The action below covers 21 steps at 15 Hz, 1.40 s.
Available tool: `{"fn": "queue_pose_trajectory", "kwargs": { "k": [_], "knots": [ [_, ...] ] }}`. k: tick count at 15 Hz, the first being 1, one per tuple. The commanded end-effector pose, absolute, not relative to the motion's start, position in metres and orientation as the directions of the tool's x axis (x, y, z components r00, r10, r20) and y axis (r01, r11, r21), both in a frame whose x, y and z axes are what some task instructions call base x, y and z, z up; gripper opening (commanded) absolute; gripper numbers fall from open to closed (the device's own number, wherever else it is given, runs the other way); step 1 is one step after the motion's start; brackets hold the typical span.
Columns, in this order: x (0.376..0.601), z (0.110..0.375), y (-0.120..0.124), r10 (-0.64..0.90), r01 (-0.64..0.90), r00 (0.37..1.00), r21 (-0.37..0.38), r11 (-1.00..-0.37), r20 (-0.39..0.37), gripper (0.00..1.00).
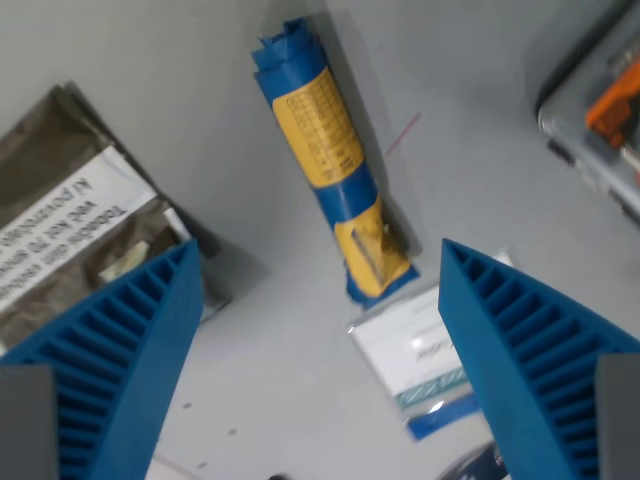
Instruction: Move above the blue bag
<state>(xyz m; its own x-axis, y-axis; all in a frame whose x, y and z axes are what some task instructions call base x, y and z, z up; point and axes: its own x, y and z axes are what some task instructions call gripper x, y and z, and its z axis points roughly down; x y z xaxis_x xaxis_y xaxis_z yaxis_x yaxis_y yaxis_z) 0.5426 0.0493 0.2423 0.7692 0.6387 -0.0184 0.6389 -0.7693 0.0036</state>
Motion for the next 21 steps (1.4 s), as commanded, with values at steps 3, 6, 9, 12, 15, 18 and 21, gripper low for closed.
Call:
{"fn": "queue_pose_trajectory", "kwargs": {
  "k": [3,6,9,12,15,18,21],
  "knots": [
    [0.542,0.220,0.045,0.837,0.832,0.545,0.083,-0.548,0.052,1.00],
    [0.544,0.205,0.044,0.848,0.843,0.528,0.092,-0.531,0.055,1.00],
    [0.545,0.190,0.043,0.857,0.852,0.512,0.094,-0.515,0.056,1.00],
    [0.546,0.178,0.043,0.858,0.853,0.512,0.093,-0.514,0.050,1.00],
    [0.546,0.171,0.043,0.853,0.848,0.519,0.092,-0.522,0.048,1.00],
    [0.546,0.167,0.042,0.844,0.839,0.534,0.092,-0.537,0.050,1.00],
    [0.545,0.164,0.042,0.831,0.826,0.553,0.092,-0.556,0.053,1.00]
  ]
}}
